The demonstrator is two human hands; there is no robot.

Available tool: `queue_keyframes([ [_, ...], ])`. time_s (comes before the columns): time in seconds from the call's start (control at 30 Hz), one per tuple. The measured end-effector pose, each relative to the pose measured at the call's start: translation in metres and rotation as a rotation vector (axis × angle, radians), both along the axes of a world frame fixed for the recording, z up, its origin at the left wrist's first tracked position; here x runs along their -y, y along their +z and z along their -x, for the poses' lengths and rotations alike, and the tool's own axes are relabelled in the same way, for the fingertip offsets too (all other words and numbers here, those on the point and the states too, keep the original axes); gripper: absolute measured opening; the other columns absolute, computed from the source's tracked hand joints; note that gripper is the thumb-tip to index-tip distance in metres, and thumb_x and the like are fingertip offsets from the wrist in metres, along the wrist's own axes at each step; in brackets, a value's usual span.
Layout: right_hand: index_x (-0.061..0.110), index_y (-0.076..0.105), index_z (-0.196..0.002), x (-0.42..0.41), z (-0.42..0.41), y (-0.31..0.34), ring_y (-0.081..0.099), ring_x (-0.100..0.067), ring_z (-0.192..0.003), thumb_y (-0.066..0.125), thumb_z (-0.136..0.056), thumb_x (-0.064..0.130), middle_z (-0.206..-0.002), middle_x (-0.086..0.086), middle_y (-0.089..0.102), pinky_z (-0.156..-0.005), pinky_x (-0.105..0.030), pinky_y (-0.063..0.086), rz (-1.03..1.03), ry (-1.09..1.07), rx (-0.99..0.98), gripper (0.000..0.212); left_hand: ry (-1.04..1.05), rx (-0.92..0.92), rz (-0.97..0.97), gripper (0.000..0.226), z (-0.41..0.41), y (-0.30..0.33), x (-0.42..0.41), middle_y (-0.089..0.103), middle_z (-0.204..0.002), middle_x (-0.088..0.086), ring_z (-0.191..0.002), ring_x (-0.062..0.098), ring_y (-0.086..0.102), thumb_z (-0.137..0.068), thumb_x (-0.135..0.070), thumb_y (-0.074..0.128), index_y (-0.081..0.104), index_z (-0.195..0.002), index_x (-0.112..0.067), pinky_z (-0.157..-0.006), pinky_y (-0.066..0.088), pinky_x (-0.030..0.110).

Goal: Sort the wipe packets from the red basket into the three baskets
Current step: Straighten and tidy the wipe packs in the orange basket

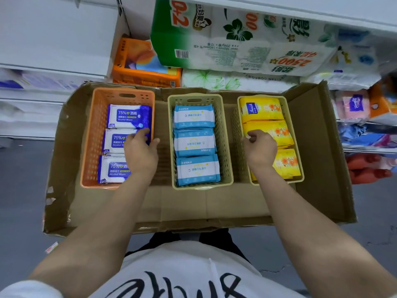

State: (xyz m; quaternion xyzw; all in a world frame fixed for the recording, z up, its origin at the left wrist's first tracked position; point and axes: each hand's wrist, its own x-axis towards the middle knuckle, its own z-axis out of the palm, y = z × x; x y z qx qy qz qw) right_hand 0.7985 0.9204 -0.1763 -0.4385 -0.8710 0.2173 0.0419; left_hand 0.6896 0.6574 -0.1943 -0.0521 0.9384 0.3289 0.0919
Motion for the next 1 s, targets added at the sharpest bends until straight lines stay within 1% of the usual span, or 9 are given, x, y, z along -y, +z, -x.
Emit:
queue_keyframes([
  [0.07, 0.012, 0.072, -0.113, 0.001, 0.002, 0.002, 0.067, -0.030, -0.099, 0.067, -0.091, 0.028, -0.106, -0.008, 0.074, -0.079, -0.031, 0.049, 0.029, 0.005, 0.053, 0.027, -0.008, 0.056, -0.031, 0.044, 0.002, -0.001, 0.002, 0.065, -0.118, 0.010, -0.115, 0.027, 0.057, -0.092, -0.028, 0.068, 0.058, -0.133, -0.016, -0.087, 0.048, 0.039],
  [0.17, 0.012, 0.074, -0.107, 0.003, 0.010, 0.005, 0.066, -0.034, -0.098, 0.068, -0.090, 0.026, -0.103, -0.011, 0.074, -0.080, -0.034, 0.050, 0.014, 0.014, 0.118, 0.022, -0.013, 0.091, -0.065, 0.044, 0.005, -0.001, 0.003, 0.068, -0.115, 0.006, -0.115, 0.025, 0.058, -0.093, -0.023, 0.067, 0.057, -0.135, -0.017, -0.085, 0.047, 0.035],
  [0.33, 0.009, 0.076, -0.099, 0.003, 0.017, 0.004, 0.066, -0.037, -0.093, 0.064, -0.092, 0.020, -0.098, -0.016, 0.072, -0.072, -0.031, 0.045, -0.082, 0.023, 0.211, 0.018, -0.015, 0.130, -0.102, 0.046, 0.008, -0.004, 0.008, 0.069, -0.110, 0.004, -0.115, 0.021, 0.059, -0.092, -0.024, 0.068, 0.056, -0.136, -0.020, -0.081, 0.045, 0.030],
  [0.47, 0.010, 0.076, -0.097, 0.003, 0.024, 0.002, 0.066, -0.038, -0.092, 0.063, -0.092, 0.020, -0.096, -0.017, 0.072, -0.072, -0.032, 0.046, -0.112, 0.034, 0.231, 0.018, -0.017, 0.134, -0.106, 0.047, 0.009, -0.006, 0.009, 0.068, -0.113, 0.004, -0.118, 0.020, 0.057, -0.092, -0.025, 0.068, 0.055, -0.137, -0.020, -0.079, 0.045, 0.028],
  [0.57, 0.008, 0.075, -0.095, 0.002, 0.029, 0.002, 0.066, -0.038, -0.092, 0.062, -0.092, 0.019, -0.096, -0.018, 0.072, -0.069, -0.030, 0.041, -0.109, 0.041, 0.239, 0.018, -0.018, 0.081, -0.082, 0.047, 0.005, -0.001, 0.005, 0.064, -0.117, 0.006, -0.119, 0.021, 0.054, -0.093, -0.023, 0.067, 0.054, -0.139, -0.018, -0.081, 0.042, 0.028],
  [0.67, 0.005, 0.073, -0.099, 0.006, 0.030, 0.007, 0.066, -0.037, -0.094, 0.060, -0.093, 0.017, -0.100, -0.018, 0.072, -0.068, -0.029, 0.038, -0.106, 0.045, 0.200, 0.019, -0.061, -0.015, -0.090, 0.045, -0.005, 0.007, -0.005, 0.064, -0.115, 0.008, -0.113, 0.022, 0.056, -0.094, -0.021, 0.066, 0.056, -0.138, -0.017, -0.084, 0.041, 0.029],
  [0.8, 0.009, 0.074, -0.099, 0.032, 0.024, 0.010, 0.066, -0.030, -0.090, 0.061, -0.094, 0.026, -0.095, -0.011, 0.073, -0.067, -0.027, 0.042, -0.069, 0.148, 0.124, 0.022, -0.203, 0.100, -0.101, 0.055, -0.018, 0.008, -0.017, 0.067, -0.115, 0.007, -0.109, 0.022, 0.060, -0.092, -0.022, 0.069, 0.050, -0.143, -0.020, -0.083, 0.047, 0.033],
  [0.9, 0.009, 0.072, -0.092, 0.047, 0.015, 0.000, 0.066, -0.028, -0.086, 0.063, -0.093, 0.031, -0.089, -0.010, 0.071, -0.063, -0.028, 0.039, -0.021, 0.173, 0.205, 0.023, -0.240, 0.142, -0.123, 0.055, -0.016, 0.010, -0.018, 0.069, -0.108, 0.004, -0.100, 0.013, 0.060, -0.091, -0.015, 0.068, 0.050, -0.143, -0.021, -0.074, 0.044, 0.026],
  [1.0, 0.008, 0.069, -0.088, 0.053, 0.012, -0.003, 0.065, -0.030, -0.084, 0.063, -0.093, 0.026, -0.087, -0.013, 0.070, -0.062, -0.027, 0.037, -0.026, 0.143, 0.234, 0.020, -0.232, 0.171, -0.100, 0.055, -0.010, 0.012, -0.017, 0.072, -0.102, 0.002, -0.100, 0.016, 0.064, -0.090, -0.013, 0.068, 0.051, -0.141, -0.023, -0.075, 0.043, 0.028],
])
